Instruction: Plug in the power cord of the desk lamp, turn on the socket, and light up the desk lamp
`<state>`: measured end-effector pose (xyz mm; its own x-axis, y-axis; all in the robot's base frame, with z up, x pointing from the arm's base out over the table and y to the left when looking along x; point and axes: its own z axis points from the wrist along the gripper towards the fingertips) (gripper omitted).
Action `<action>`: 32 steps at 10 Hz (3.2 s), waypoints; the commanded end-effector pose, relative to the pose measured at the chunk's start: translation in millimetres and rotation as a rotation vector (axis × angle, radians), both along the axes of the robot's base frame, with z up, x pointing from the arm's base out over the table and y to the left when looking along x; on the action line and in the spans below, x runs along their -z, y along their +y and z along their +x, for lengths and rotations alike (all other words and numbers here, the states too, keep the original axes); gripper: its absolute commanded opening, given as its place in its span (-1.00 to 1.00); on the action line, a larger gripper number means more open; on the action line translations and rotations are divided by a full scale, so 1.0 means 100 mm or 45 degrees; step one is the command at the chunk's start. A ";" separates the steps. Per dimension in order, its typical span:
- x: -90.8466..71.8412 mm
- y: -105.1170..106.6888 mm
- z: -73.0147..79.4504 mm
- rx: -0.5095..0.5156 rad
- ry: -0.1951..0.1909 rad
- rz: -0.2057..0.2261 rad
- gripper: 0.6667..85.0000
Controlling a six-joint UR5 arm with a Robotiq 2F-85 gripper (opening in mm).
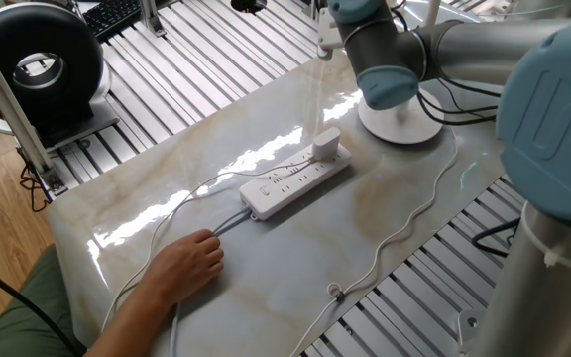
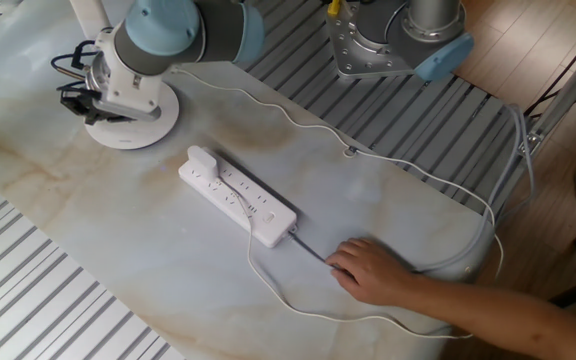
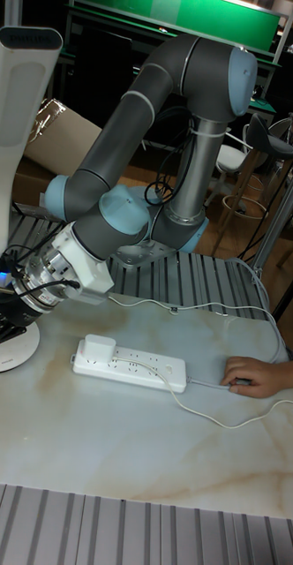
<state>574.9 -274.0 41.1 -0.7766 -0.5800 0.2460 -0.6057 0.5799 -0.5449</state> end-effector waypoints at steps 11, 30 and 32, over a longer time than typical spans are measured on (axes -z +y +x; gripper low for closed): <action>0.14 0.00 -0.01 0.019 -0.051 0.033 -0.99; 0.23 0.13 -0.15 0.068 0.003 0.135 -0.99; 0.24 0.18 -0.18 0.081 0.021 0.162 -0.99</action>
<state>561.0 -260.0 18.2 -0.8001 -0.5676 0.1942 -0.5818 0.6556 -0.4814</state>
